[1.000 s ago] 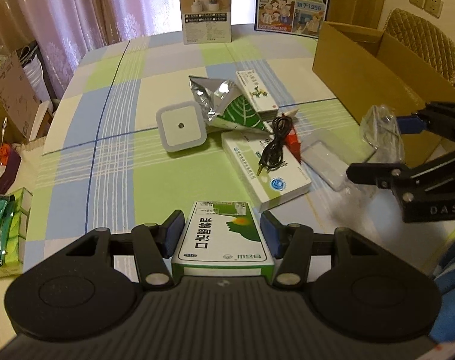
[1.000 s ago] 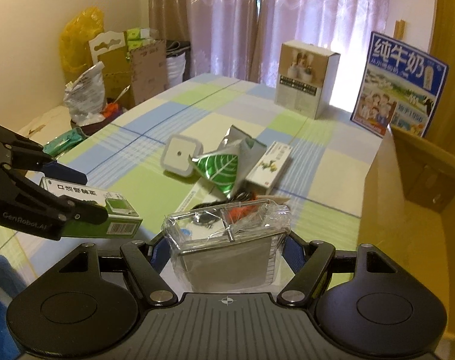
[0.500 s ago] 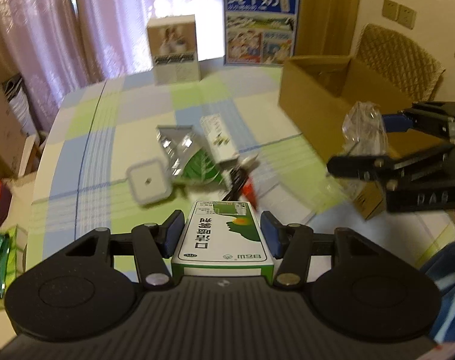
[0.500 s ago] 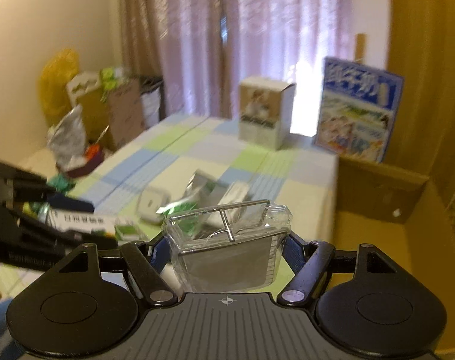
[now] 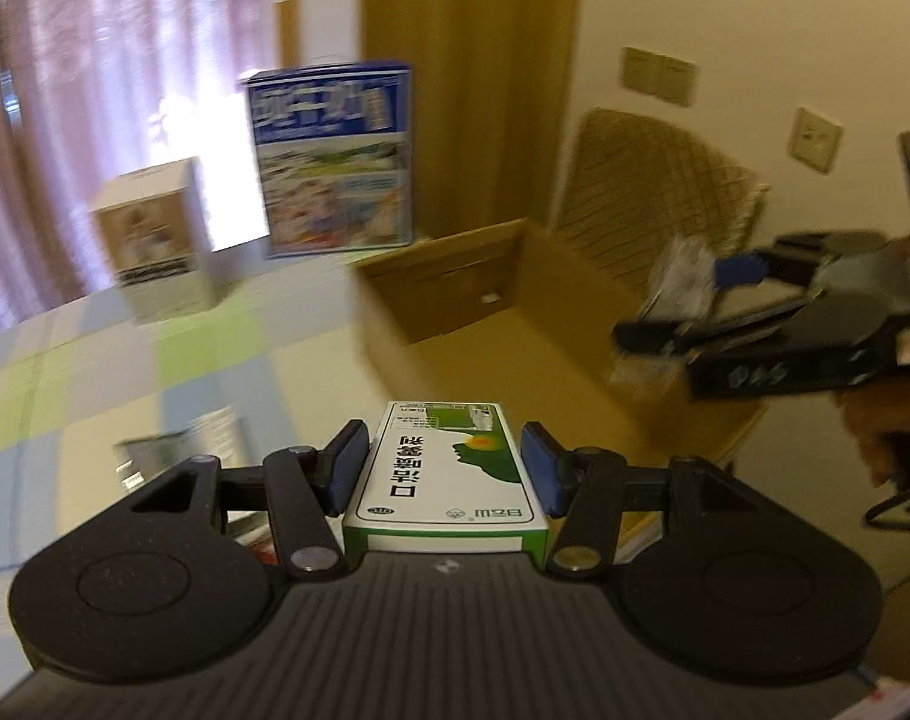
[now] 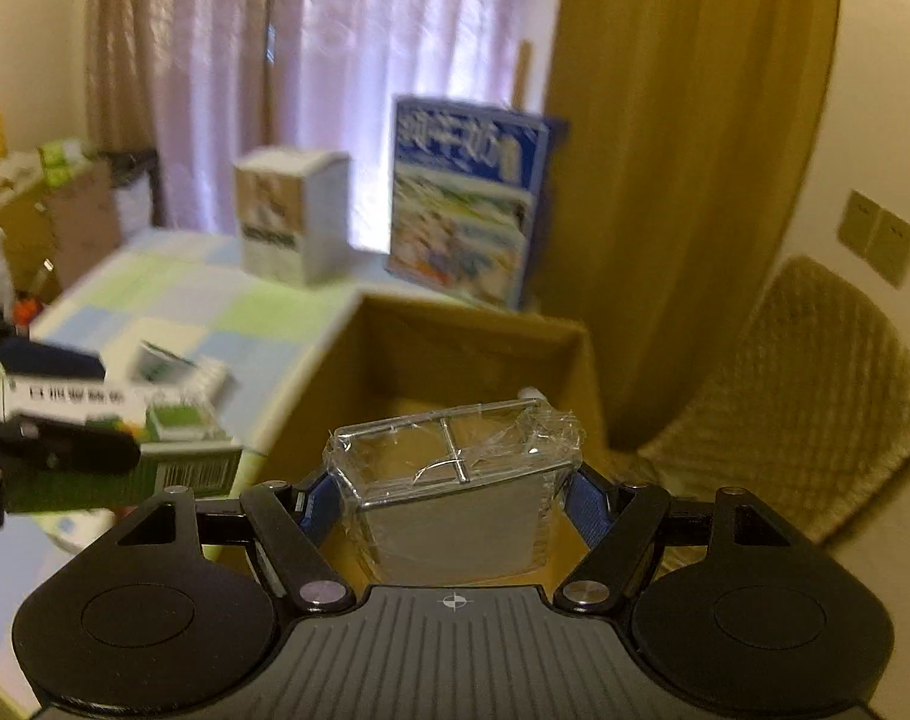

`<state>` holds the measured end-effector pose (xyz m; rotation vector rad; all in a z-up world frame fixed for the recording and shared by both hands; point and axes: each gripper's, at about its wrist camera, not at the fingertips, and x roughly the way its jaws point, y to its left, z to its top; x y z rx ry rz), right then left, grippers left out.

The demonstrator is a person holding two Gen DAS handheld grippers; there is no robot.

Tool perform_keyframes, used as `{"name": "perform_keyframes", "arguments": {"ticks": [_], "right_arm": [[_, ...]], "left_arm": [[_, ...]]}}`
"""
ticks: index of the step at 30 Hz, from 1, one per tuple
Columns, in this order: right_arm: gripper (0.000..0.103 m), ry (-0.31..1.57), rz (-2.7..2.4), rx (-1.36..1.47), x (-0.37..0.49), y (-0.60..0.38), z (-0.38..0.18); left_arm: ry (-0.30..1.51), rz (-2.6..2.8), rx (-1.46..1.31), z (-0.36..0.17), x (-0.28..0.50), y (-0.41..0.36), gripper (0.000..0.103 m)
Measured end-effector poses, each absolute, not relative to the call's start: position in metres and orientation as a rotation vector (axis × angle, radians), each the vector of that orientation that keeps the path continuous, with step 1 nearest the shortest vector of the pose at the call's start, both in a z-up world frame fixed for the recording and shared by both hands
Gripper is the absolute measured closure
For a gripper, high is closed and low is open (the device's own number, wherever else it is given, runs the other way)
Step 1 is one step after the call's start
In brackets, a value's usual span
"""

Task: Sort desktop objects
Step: 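Carry both items to the cardboard box and release them inside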

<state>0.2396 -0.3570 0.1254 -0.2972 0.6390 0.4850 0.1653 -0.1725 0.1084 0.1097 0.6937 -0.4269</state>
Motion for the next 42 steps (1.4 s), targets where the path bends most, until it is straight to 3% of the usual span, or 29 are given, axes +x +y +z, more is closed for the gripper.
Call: {"name": "perform_keyframes", "arguments": {"ticks": [15,24,36,39,42], "right_arm": [[0.031,0.728,0.502,-0.352,0.261,-0.371,0.078],[0.031,0.736,0.512,-0.357,0.266,-0.364,0.074],[0.031,0.787,0.574,-0.296,0.272,-0.358,0.071],[0.022,0.786,0.573,-0.251,0.273,-0.359,0.072],[0.021,0.758,0.551,-0.239,0.27,-0.361,0.079]], "left_arm": [[0.763,-0.532,0.127,0.06,0.219,-0.245,0.052],[0.782,-0.518,0.121,0.052,0.227,-0.245,0.055],[0.736,-0.449,0.105,0.067,0.215,-0.219,0.051],[0.732,-0.418,0.098,0.069,0.209,-0.204,0.048],[0.734,-0.384,0.09,0.068,0.203,-0.188,0.047]]}}
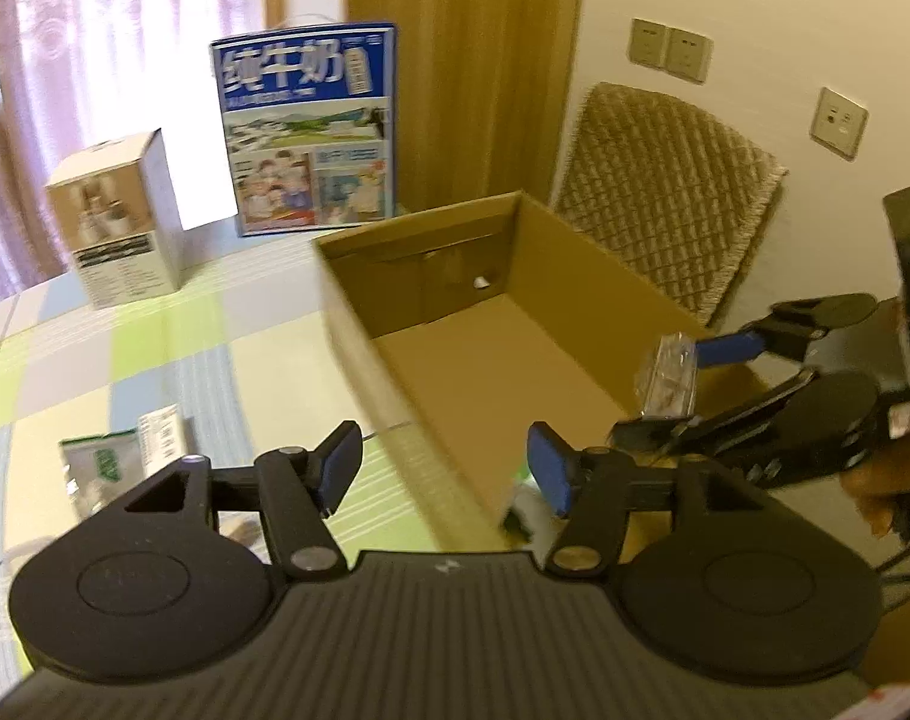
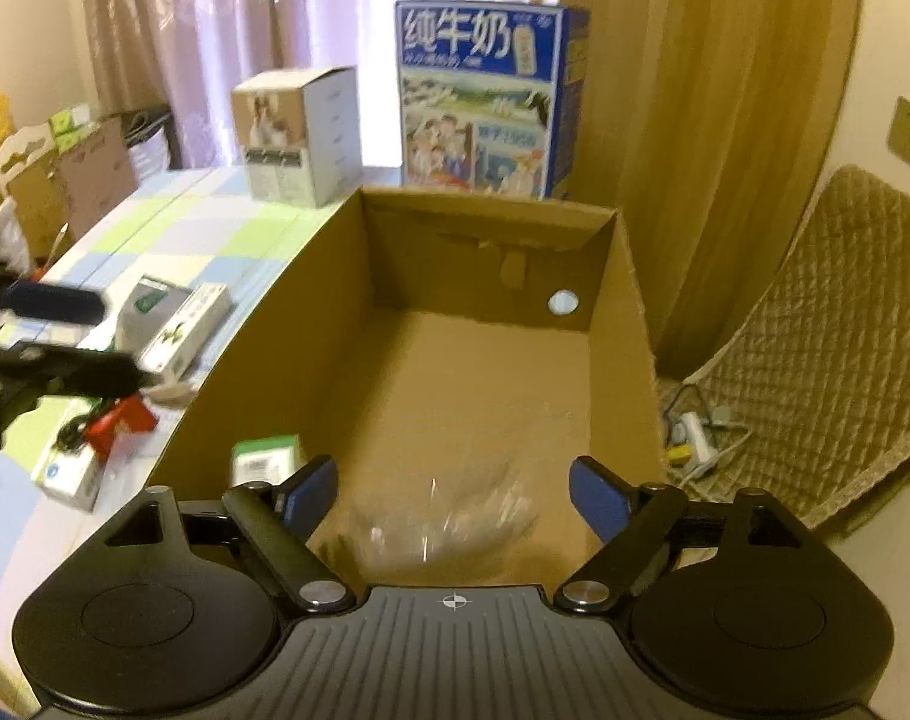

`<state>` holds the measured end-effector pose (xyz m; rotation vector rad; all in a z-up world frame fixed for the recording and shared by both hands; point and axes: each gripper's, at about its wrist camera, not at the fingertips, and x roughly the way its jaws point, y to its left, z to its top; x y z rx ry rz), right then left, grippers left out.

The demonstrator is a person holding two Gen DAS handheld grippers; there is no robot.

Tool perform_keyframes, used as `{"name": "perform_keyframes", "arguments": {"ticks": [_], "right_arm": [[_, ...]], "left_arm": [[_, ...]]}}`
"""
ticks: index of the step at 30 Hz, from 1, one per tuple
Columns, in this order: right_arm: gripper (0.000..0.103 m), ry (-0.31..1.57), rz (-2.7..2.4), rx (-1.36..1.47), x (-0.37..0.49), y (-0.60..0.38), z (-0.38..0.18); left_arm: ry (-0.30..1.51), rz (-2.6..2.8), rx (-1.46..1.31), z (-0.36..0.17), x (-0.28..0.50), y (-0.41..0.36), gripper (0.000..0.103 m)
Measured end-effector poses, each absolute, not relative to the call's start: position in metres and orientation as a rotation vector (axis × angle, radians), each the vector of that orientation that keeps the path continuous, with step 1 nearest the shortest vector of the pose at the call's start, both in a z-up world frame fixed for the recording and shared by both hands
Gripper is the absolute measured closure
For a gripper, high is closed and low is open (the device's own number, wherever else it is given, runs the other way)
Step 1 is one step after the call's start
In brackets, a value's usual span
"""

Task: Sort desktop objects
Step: 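Carry both items to the cardboard box and release them inside, then return both tools to the table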

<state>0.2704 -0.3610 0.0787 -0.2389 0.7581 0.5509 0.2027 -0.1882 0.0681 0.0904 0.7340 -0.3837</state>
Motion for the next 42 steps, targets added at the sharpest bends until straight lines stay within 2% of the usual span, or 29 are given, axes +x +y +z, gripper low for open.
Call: {"name": "perform_keyframes", "arguments": {"ticks": [14,24,31,42], "right_arm": [[0.019,0.689,0.569,-0.169,0.218,-0.356,0.114],[0.014,0.658,0.681,-0.148,0.155,-0.311,0.127],[0.013,0.71,0.783,-0.183,0.125,-0.264,0.109],[0.013,0.826,0.832,-0.305,0.126,-0.207,0.049]], "left_arm": [[0.77,-0.227,0.041,0.058,0.154,-0.1,0.039],[0.799,-0.105,0.013,0.05,0.101,-0.029,0.034],[0.816,-0.044,-0.015,0.041,0.072,0.005,0.028],[0.833,-0.021,-0.062,0.024,0.065,0.028,0.023]]}}
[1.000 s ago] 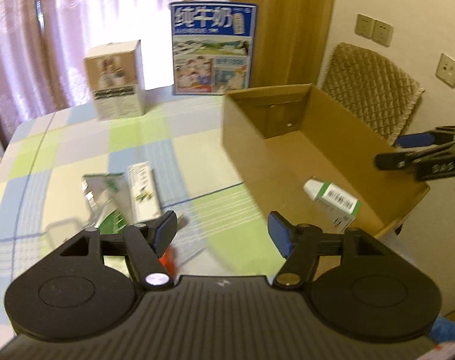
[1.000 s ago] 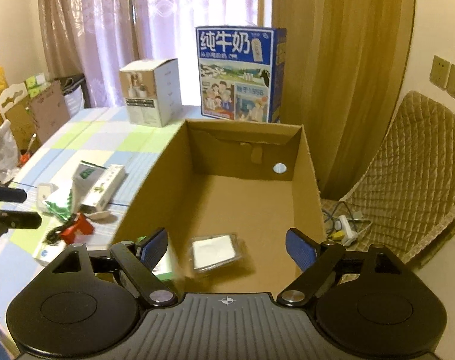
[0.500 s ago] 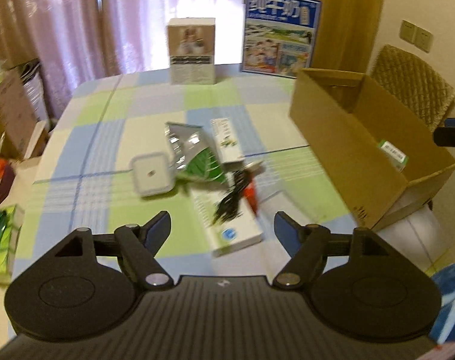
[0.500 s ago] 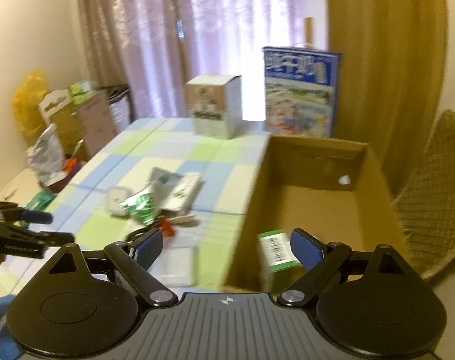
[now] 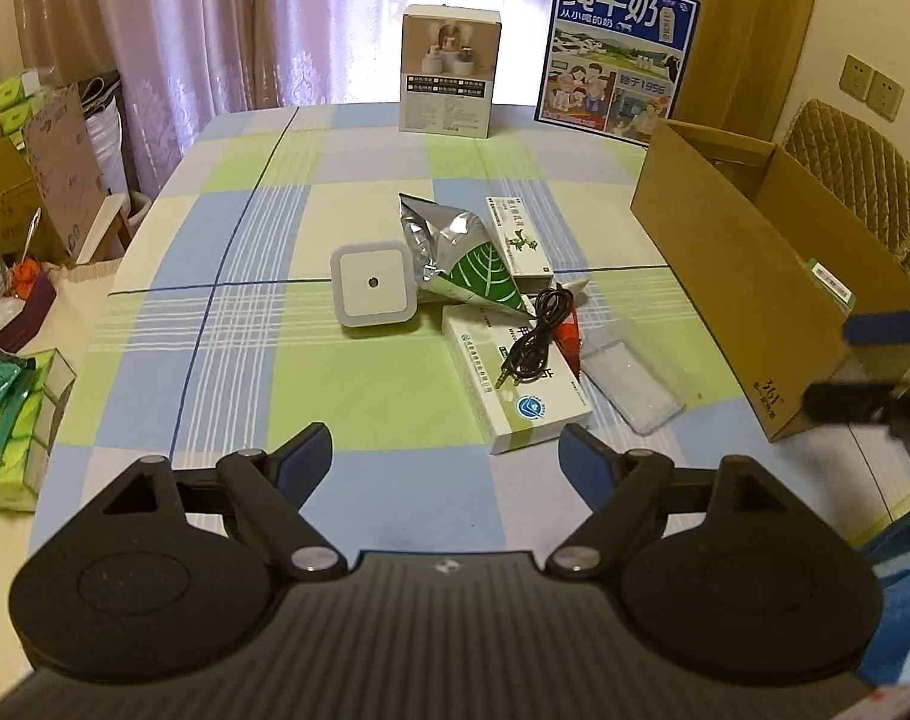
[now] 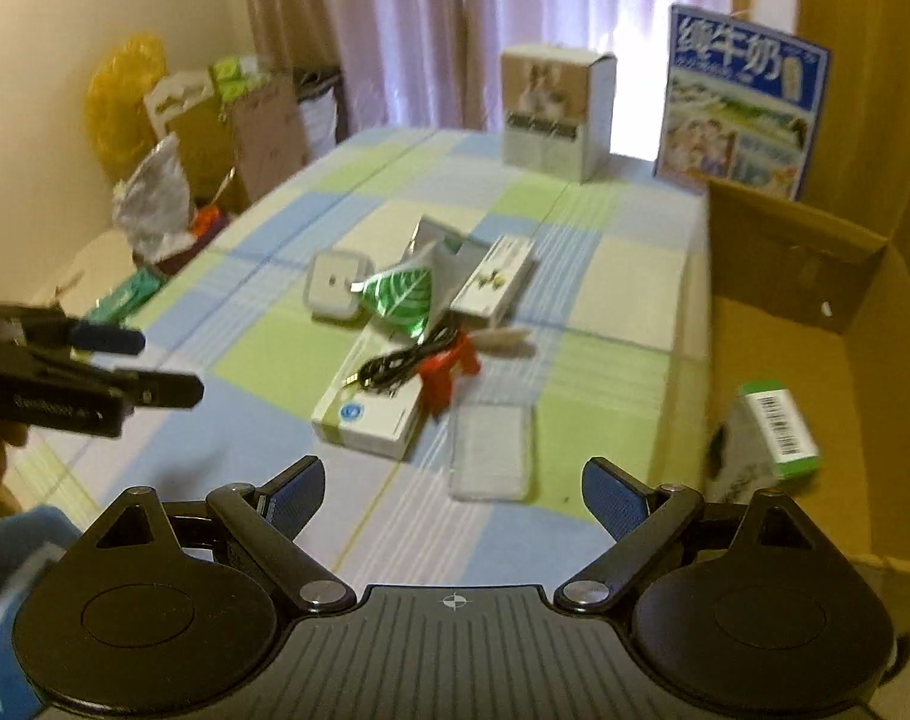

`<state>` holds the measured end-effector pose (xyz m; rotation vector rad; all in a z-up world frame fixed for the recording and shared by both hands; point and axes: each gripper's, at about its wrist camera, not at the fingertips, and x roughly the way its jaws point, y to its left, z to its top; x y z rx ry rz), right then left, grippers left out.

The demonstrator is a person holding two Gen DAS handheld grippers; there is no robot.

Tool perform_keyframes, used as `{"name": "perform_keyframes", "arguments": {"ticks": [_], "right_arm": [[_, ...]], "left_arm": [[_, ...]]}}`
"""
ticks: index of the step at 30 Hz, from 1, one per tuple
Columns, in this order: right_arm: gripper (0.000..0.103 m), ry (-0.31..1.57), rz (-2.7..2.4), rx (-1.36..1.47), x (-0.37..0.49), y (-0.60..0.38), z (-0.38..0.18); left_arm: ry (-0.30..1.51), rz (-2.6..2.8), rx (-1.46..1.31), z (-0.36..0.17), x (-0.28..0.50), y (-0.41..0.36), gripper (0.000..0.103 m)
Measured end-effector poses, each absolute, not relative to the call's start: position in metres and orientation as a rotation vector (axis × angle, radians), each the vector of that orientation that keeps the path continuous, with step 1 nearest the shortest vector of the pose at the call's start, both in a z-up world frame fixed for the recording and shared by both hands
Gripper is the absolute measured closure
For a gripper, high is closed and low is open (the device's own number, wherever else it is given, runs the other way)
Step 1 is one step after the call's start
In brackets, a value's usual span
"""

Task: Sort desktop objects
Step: 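Return both tools to the table, then grasp the clear plastic container with the right tool while the left tool grasps the white Mecobalamin box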

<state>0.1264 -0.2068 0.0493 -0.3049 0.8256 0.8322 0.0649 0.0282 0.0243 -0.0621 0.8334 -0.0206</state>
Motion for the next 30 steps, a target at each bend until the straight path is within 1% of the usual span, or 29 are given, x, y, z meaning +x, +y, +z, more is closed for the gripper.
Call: {"name": "perform_keyframes", "arguments": {"ticks": [5,17,19,21,22,23,30], "right_arm": [[0.013,0.91,0.831,-0.335,0.145,-0.186,0.02],[0.014,0.985,0.773,-0.397,0.189,-0.152,-0.031],[0.019,0.996,0.763,-0.393,0.194,-0.151,-0.038],[0.035,1.007,0.749,-0.383,0.197,-0.152,-0.044],[0.04,1.013,0.747,-0.381,0.198,-0.153,-0.046],[0.049,1.017,0.748,-0.381,0.198,-0.153,-0.049],[0.05,1.006,0.833,-0.369,0.19,-0.151,-0.049]], "left_arm": [[0.845,-0.033,-0.066,0.014,0.075,0.029,0.023],[0.887,-0.077,-0.075,-0.02,0.114,0.024,0.022],[0.892,-0.092,-0.065,-0.024,0.121,0.021,0.022],[0.898,-0.101,-0.058,-0.029,0.127,0.019,0.022],[0.9,-0.104,-0.06,-0.031,0.129,0.019,0.022],[0.901,-0.106,-0.061,-0.033,0.132,0.019,0.022],[0.908,-0.11,-0.067,-0.045,0.14,0.019,0.022]]}}
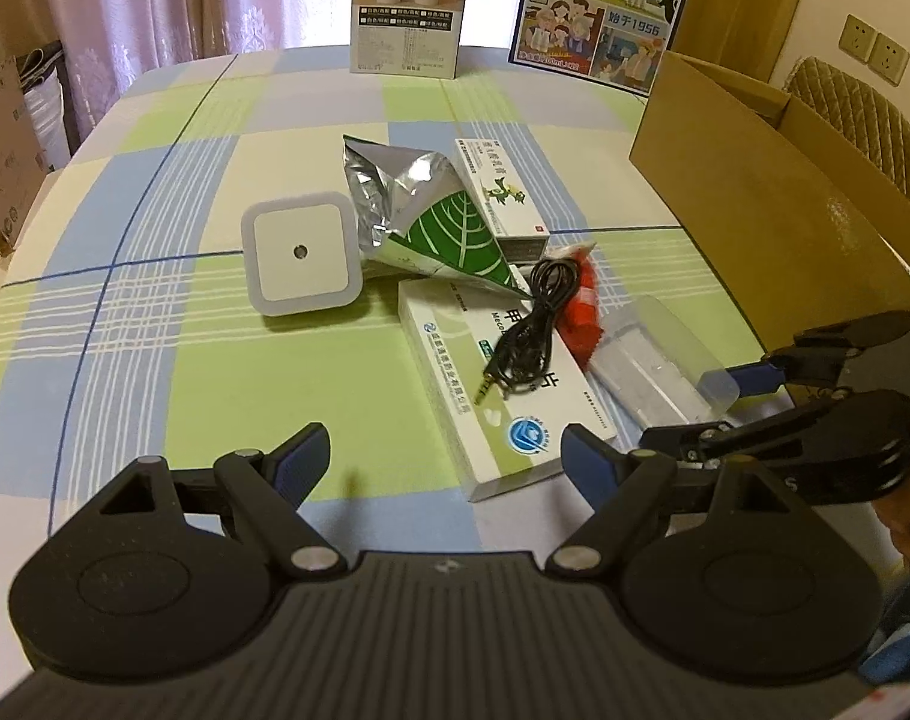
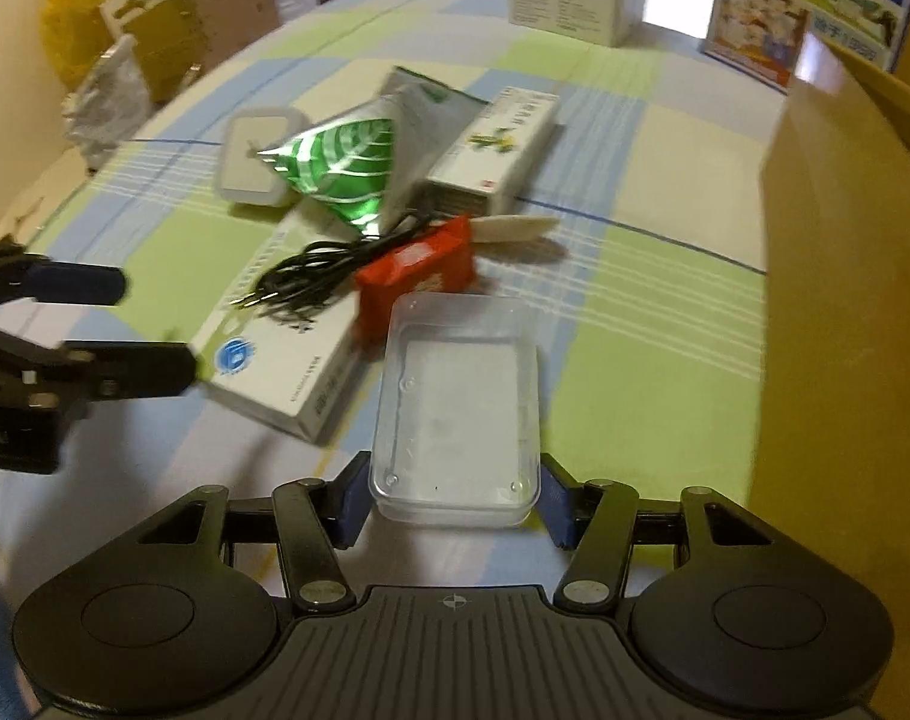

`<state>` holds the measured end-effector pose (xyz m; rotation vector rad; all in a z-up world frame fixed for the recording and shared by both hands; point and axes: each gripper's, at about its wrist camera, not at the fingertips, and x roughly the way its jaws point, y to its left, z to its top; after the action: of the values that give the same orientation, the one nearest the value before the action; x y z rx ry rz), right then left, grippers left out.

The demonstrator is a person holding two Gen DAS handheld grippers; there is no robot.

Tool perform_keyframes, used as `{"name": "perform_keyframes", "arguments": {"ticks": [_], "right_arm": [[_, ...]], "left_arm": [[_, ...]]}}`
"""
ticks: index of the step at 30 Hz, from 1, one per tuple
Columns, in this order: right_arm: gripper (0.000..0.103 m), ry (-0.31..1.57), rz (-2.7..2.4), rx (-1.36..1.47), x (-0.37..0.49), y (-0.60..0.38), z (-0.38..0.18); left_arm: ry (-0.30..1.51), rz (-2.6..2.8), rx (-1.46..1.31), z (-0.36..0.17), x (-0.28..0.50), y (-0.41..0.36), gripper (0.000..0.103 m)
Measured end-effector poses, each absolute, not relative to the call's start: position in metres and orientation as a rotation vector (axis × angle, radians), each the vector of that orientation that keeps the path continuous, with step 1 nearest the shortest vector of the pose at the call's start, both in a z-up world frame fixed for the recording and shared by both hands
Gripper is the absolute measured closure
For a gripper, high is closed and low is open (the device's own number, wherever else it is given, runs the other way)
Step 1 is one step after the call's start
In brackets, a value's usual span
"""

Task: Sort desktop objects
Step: 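Grasp the clear plastic container with the right tool while the left tool grasps the white Mecobalamin box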

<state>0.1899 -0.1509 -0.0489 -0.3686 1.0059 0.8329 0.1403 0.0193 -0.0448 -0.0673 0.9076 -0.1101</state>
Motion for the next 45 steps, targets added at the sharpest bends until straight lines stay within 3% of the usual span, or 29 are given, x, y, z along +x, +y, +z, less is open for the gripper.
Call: {"name": "perform_keyframes", "arguments": {"ticks": [24,26,31,39,41,45], "right_arm": [[0.05,0.946,0.727,-0.36,0.198,-0.164,-0.049],[0.05,0.954,0.744,-0.34,0.197,-0.165,-0.048],[0.05,0.963,0.759,-0.336,0.19,-0.164,-0.048],[0.05,0.959,0.763,-0.347,0.186,-0.16,-0.049],[0.05,0.96,0.76,-0.345,0.187,-0.161,-0.05],[0.05,0.965,0.755,-0.334,0.189,-0.163,-0.051]], "left_arm": [[0.942,-0.16,-0.051,-0.073,0.172,-0.01,0.018],[0.944,-0.168,-0.057,-0.073,0.169,-0.007,0.031],[0.972,-0.123,0.048,-0.063,0.154,0.002,0.036],[0.988,-0.148,0.1,-0.05,0.124,0.021,0.036],[0.976,-0.154,0.114,-0.049,0.126,0.02,0.028],[0.979,-0.176,0.133,-0.055,0.139,0.014,0.027]]}}
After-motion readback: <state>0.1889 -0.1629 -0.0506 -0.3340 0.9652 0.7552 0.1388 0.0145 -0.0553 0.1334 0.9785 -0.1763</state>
